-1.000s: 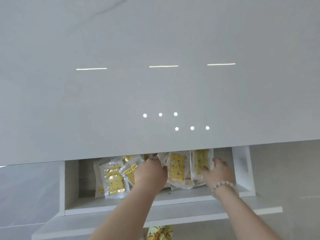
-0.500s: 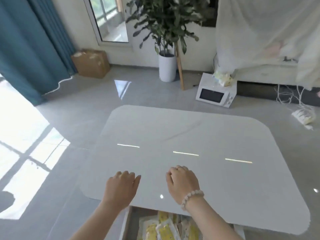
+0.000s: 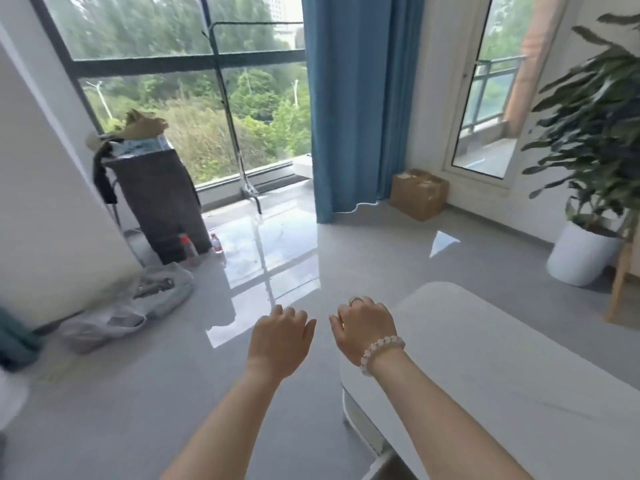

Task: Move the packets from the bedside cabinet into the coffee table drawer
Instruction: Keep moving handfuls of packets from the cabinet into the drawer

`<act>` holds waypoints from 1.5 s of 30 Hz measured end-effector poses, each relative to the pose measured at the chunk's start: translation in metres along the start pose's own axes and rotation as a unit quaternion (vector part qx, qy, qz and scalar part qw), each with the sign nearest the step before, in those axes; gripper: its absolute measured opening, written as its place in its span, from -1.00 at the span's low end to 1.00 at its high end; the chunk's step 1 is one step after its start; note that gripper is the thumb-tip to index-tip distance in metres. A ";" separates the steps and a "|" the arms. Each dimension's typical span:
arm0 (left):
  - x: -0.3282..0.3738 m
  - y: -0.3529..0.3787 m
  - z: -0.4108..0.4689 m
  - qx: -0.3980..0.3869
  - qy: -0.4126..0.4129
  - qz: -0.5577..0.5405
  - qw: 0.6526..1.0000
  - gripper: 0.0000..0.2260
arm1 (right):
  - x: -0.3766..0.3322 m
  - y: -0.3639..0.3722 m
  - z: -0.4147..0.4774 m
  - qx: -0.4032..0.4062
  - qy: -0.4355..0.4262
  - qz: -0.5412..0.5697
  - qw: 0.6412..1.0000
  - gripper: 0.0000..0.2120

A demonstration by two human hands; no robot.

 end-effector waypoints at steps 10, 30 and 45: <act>-0.229 -0.019 -0.105 0.026 -0.206 0.047 0.977 -0.69 | -0.228 0.027 0.069 -0.017 -0.178 -0.033 0.983 -0.60; -0.537 -0.030 -0.363 -0.115 -0.547 0.072 0.826 -0.76 | -0.659 0.092 0.083 -0.061 -0.494 -0.087 0.863 -0.59; -0.640 -0.028 -0.516 -0.202 -0.706 0.093 0.672 -0.63 | -0.869 0.153 0.035 -0.124 -0.660 -0.136 0.728 -0.60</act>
Point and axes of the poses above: each hand's wrist, its own z-axis towards the middle knuckle, its own y-axis out of the palm, x = y × z, the point moved 8 cm from there along z, towards the middle knuckle, and after that the axes turned 12 degrees about -x, right-handed, at the moved point
